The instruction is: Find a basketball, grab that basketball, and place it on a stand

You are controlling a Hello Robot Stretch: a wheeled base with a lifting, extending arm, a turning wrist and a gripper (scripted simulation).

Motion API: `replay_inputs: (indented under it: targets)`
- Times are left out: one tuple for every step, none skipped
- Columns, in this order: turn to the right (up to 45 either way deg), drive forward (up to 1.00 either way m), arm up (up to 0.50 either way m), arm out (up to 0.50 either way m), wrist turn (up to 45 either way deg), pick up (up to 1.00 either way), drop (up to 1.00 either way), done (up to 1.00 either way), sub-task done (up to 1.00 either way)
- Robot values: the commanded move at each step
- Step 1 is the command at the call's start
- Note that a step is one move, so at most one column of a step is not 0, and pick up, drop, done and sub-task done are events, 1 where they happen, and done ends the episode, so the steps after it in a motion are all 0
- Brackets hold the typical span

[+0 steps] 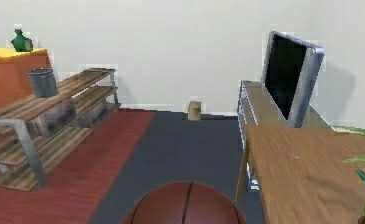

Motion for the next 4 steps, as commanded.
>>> replay_inputs:
  targets:
    - [6.0,0.0,0.0,0.0,0.0,0.0,0.0,0.0,0.0]
    - [0.0,0.75,0.0,0.0,0.0,0.0,0.0,0.0,0.0]
    - [9.0,0.0,0.0,0.0,0.0,0.0,0.0,0.0,0.0]
    - [0.0,1.0,0.0,0.0,0.0,0.0,0.0,0.0,0.0]
